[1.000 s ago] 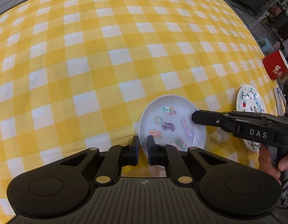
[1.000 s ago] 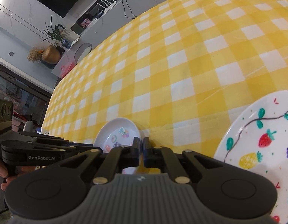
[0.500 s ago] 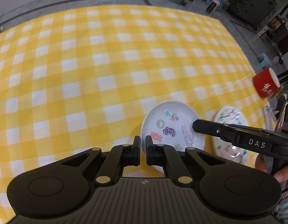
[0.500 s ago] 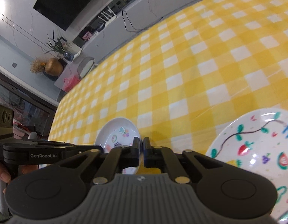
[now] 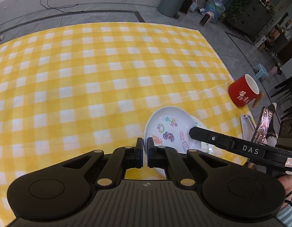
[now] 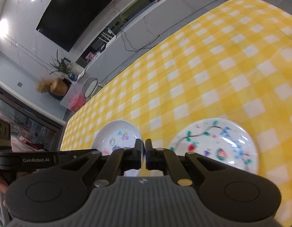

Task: Organize plates and bowls
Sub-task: 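Lift the sticker plate with both tools and carry it over the 'Fruity' plate, then lower the sticker plate onto the 'Fruity' plate and open both tools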

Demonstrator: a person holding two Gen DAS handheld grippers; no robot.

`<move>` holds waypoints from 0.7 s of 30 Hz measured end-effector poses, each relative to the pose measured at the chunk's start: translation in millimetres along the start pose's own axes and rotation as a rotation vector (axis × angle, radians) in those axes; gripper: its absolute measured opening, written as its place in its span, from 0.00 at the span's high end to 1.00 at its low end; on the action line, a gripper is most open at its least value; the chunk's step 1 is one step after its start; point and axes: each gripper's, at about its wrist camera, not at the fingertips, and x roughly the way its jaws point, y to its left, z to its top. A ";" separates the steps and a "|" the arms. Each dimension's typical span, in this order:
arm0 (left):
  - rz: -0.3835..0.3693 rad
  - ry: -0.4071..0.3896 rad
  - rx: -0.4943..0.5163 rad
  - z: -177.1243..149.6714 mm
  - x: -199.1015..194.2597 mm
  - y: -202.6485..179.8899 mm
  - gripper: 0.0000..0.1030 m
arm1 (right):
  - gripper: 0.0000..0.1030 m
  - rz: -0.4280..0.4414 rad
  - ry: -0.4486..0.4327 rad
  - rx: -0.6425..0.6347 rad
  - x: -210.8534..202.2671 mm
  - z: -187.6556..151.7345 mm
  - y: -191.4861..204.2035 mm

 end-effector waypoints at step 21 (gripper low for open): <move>-0.003 -0.043 -0.222 -41.3 51.6 -38.3 0.98 | 0.96 -0.118 -0.023 0.068 -27.6 -13.6 -61.7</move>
